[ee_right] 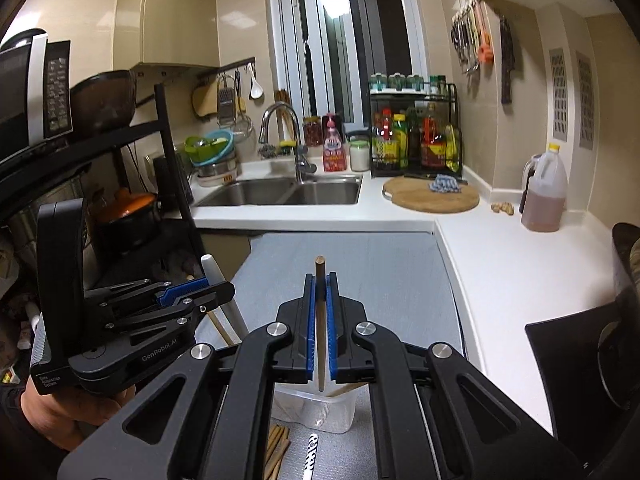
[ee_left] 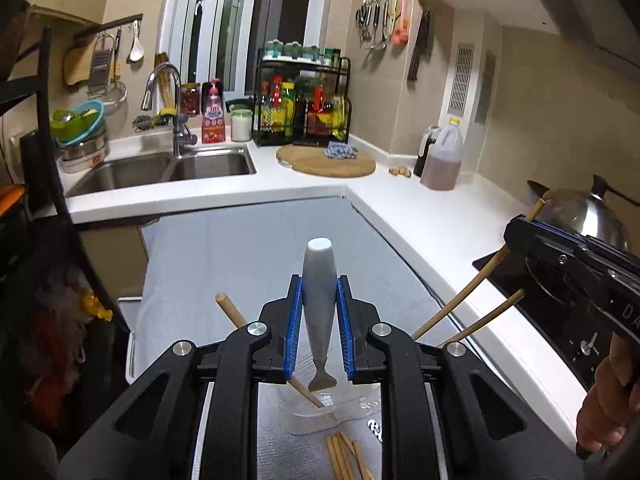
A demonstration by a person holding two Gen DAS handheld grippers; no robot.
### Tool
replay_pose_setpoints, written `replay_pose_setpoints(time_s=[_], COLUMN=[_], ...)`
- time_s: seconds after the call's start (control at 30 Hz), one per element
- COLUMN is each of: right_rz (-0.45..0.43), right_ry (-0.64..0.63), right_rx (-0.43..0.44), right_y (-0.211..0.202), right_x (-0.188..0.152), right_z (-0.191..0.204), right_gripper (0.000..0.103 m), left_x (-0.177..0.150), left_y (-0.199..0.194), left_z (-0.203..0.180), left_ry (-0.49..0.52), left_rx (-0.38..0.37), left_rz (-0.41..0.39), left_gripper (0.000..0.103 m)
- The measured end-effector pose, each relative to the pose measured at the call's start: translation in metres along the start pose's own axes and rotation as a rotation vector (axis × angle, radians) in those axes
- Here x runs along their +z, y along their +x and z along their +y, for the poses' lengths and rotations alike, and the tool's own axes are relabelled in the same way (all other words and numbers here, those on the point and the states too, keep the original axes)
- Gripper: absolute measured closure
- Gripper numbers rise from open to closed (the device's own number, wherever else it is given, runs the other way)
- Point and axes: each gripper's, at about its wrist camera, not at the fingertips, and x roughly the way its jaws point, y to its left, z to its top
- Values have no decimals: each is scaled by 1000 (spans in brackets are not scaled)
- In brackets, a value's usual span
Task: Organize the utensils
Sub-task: 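Open both tools to drop the fork and chopstick into the container, then lower the right tool and close it on another wooden chopstick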
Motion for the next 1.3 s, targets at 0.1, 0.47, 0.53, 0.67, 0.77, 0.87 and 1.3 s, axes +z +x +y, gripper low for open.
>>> replay_pose_setpoints(time_s=[0.1, 0.47, 0.53, 0.67, 0.77, 0.87, 1.3], right_rz=[43, 15, -16, -94, -153, -193, -47], right_ry=[-8, -7, -8, -9, -6, 12, 92], right_rx=[2, -50, -66, -93, -106, -106, -67], right_y=[14, -9, -21, -56, -85, -113, -121], right_x=[-11, -11, -7, -4, -12, -32, -170], right_z=[-1, -2, -2, 1, 4, 7, 23], right_gripper=[98, 59, 59, 58, 58, 58, 86], left_x=[-9, -13, -10, -11, -21, -42, -187], left_y=[12, -19, -39, -76, -101, -120, -122], left_z=[3, 4, 3, -1, -2, -1, -12], left_ry=[-3, 3, 2, 0, -17, -40, -39], left_rx=[1, 39, 45, 55, 56, 59, 75], left_rz=[26, -31, -65, -123, -151, -163, -28], left_gripper=[86, 67, 67, 67, 67, 67, 79])
